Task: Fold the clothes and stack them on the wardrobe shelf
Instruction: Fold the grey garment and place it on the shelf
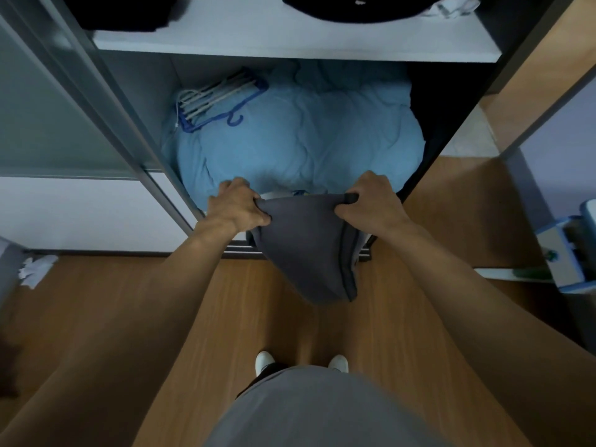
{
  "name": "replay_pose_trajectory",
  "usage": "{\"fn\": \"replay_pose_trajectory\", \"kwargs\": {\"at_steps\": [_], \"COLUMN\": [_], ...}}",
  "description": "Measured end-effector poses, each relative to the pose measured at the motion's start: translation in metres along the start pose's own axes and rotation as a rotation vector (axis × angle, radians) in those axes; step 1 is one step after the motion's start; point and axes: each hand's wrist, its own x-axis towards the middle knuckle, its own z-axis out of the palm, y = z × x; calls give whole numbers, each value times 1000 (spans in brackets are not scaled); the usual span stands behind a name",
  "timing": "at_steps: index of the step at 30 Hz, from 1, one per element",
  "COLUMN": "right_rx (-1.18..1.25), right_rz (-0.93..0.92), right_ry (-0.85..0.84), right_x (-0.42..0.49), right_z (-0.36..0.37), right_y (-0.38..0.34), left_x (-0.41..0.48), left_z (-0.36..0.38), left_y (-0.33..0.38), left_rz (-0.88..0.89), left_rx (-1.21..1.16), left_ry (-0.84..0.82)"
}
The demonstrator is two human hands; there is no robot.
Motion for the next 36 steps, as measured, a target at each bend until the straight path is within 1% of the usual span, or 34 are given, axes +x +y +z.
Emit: {"fn": "replay_pose_trajectory", "kwargs": {"at_steps": [1, 2, 3, 4, 6, 8, 9, 11, 12, 13, 15, 16, 18, 20, 21, 23, 27, 29, 30, 31, 33, 36], "right_rx": [-34, -39, 14, 114, 284, 417, 526, 752, 823, 859, 854, 823, 796, 842, 887, 985, 1232, 1327, 1340, 1344, 1368, 1480], "right_rz": [-21, -6, 28, 70, 120, 106, 78, 39, 37, 50, 106, 121, 120, 135, 139, 147, 242, 244, 235, 231, 243, 275], "right_ry": [18, 3, -33, -86, -180, -195, -185, -131, -115, -121, -205, -239, -202, -141, -145, -210, -414, -495, -510, -504, -437, -326], "right_x": [1, 3, 4, 5, 5, 5, 4, 1, -2, -5, -12, -16, -18, -14, -13, -9, -6, -4, -3, -2, 1, 3], "right_z": [-2, -6, -11, -16, -29, -40, -44, -46, -42, -33, -1, 16, 40, 42, 39, 33, 29, 23, 19, 16, 11, 5], "right_y": [0, 2, 4, 7, 12, 20, 24, 33, 39, 44, 49, 48, 44, 41, 41, 38, 17, 6, -1, -7, -17, -24], "left_x": [3, 5, 6, 5, 1, -2, -3, -5, -7, -8, -9, -10, -11, -11, -11, -11, -13, -12, -10, -7, 0, 7], "left_z": [1, 1, -1, -3, -8, -12, -15, -21, -23, -25, -28, -29, -34, -42, -47, -55, -61, -59, -56, -51, -40, -17], "left_y": [-1, -2, -3, -3, 3, 11, 19, 32, 37, 42, 46, 47, 45, 35, 30, 24, 20, 13, 8, 4, -2, -10], "left_rz": [71, 151, 217, 247, 212, 213, 227, 243, 248, 251, 258, 260, 251, 205, 173, 134, 125, 91, 71, 57, 40, -13], "left_rx": [41, 32, -38, -167, -471, -677, -766, -919, -982, -1038, -1119, -1121, -1069, -990, -961, -977, -1138, -1173, -1181, -1188, -1168, -1120], "left_ry": [55, 88, 88, 64, 9, 53, 86, 111, 106, 96, 79, 77, 94, 151, 192, 252, 300, 334, 345, 356, 379, 375]}}
